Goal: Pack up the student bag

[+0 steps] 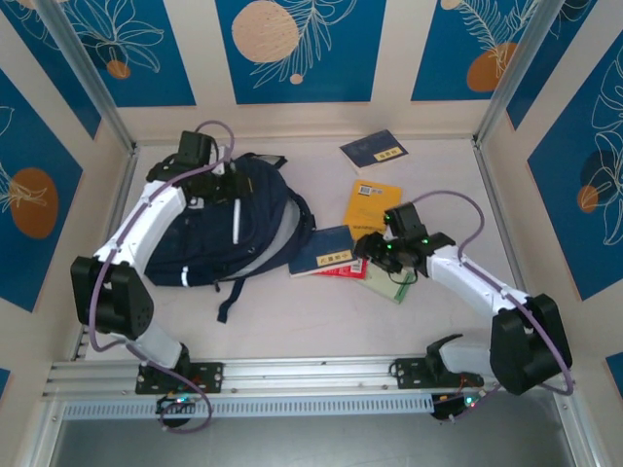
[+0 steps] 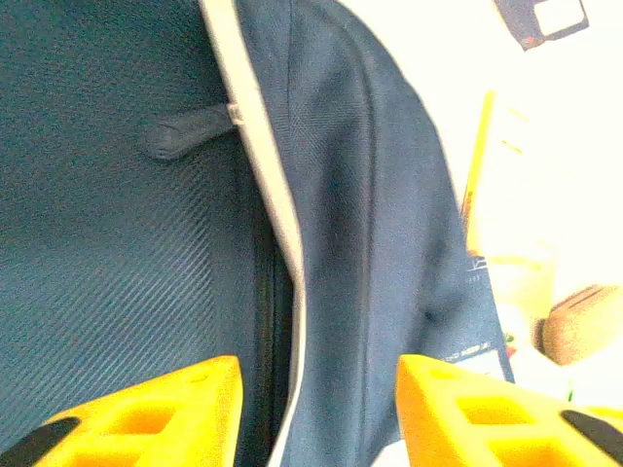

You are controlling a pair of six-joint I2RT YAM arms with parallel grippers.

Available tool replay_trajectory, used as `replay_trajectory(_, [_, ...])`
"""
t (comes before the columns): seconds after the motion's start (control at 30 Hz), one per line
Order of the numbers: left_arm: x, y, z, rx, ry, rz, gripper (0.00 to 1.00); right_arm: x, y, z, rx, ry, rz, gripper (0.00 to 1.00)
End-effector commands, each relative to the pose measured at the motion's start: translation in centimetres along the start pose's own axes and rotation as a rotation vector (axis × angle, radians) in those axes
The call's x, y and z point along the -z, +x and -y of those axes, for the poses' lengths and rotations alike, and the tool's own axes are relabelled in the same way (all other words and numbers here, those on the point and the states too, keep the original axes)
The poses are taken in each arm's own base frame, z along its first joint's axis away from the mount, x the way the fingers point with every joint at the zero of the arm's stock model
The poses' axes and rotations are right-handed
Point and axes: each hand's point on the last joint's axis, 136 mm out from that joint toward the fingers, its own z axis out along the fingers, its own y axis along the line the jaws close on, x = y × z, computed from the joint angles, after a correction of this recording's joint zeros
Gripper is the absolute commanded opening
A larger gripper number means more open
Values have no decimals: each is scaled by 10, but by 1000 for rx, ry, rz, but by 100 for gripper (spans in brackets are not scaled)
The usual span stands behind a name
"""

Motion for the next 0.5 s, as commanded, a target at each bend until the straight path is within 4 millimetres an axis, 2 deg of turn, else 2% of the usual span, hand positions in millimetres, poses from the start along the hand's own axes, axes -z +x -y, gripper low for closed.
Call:
replay_trajectory(0.0, [8, 11, 21, -81, 28, 33, 51, 2, 10, -8, -12, -150, -72, 35])
replay_trajectory(0.1, [18, 29, 33, -172, 17, 39, 52, -2, 11, -2, -28, -188, -94, 32])
replay_trajectory(0.2, [19, 57, 51, -251, 32, 7, 52, -8, 9, 0, -31, -198, -114, 32])
replay_trajectory(0.33, [8, 99, 73, -262, 120, -45, 50, -18, 5, 11, -52, -177, -123, 31])
replay_trajectory(0.47, [-12, 140, 82, -295, 187, -105, 46, -25, 2, 21, -91, -191, -134, 31])
